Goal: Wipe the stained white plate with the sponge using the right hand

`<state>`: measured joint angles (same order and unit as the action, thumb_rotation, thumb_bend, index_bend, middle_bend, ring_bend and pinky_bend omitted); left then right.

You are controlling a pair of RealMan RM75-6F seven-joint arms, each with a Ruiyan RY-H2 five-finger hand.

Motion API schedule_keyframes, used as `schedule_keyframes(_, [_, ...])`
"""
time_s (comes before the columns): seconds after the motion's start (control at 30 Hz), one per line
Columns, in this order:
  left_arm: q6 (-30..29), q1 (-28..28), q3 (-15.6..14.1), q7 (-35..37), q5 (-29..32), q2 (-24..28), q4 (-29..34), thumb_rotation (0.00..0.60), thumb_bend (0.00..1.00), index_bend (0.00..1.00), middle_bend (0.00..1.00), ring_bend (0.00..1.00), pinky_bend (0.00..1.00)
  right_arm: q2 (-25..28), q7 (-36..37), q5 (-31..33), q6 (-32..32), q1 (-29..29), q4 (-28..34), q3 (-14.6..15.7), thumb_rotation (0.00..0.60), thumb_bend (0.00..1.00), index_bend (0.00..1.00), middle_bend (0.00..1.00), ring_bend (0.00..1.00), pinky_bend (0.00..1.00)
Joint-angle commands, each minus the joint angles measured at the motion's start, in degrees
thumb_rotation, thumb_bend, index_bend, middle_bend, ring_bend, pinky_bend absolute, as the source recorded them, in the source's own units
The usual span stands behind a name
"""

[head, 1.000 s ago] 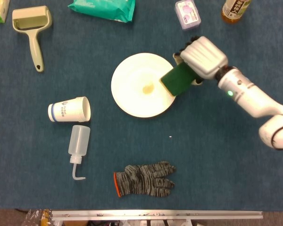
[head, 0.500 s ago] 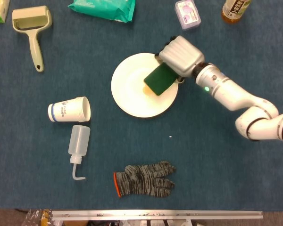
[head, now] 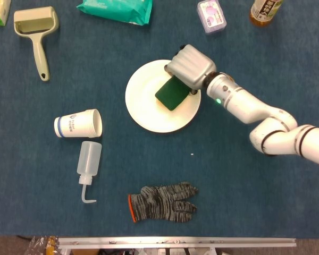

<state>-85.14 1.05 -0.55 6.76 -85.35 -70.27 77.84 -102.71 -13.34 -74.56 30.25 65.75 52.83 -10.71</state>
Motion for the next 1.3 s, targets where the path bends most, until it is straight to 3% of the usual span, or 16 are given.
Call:
schedule_keyframes(0.03, [0.28, -0.11, 0.11, 0.10, 0.23, -0.14, -0.06, 0.600, 0.46, 0.23, 0.04, 0.08, 0.16, -1.27, -0.22, 0.61, -0.59, 0.98, -1.47, -0.35, 0.600, 0.02, 0.52, 0.60, 0.46, 0.34])
schedule_keyframes(0.67, [0.16, 0.79, -0.27, 3.45, 0.50, -1.31, -3.20, 0.600, 0.46, 0.23, 0.04, 0.08, 0.16, -6.26, 1.01, 1.26, -2.87, 3.76, -11.23, 0.00, 0.600, 0.02, 0.52, 0.60, 0.46, 0.34])
schedule_keyframes(1.07, [0.55, 0.71, -0.29, 4.12, 0.42, -2.21, -4.18, 0.600, 0.46, 0.23, 0.04, 0.08, 0.16, -2.82, -3.16, 3.43, -0.27, 2.95, -7.04, -0.96, 0.600, 0.02, 0.52, 0.60, 0.46, 0.34])
schedule_keyframes(1.3, [0.46, 0.79, -0.29, 4.23, 0.39, -2.14, -4.22, 0.600, 0.46, 0.23, 0.04, 0.08, 0.16, -3.80, -4.09, 4.58, -0.69, 3.73, -6.62, -1.26, 0.600, 0.02, 0.52, 0.60, 0.46, 0.34])
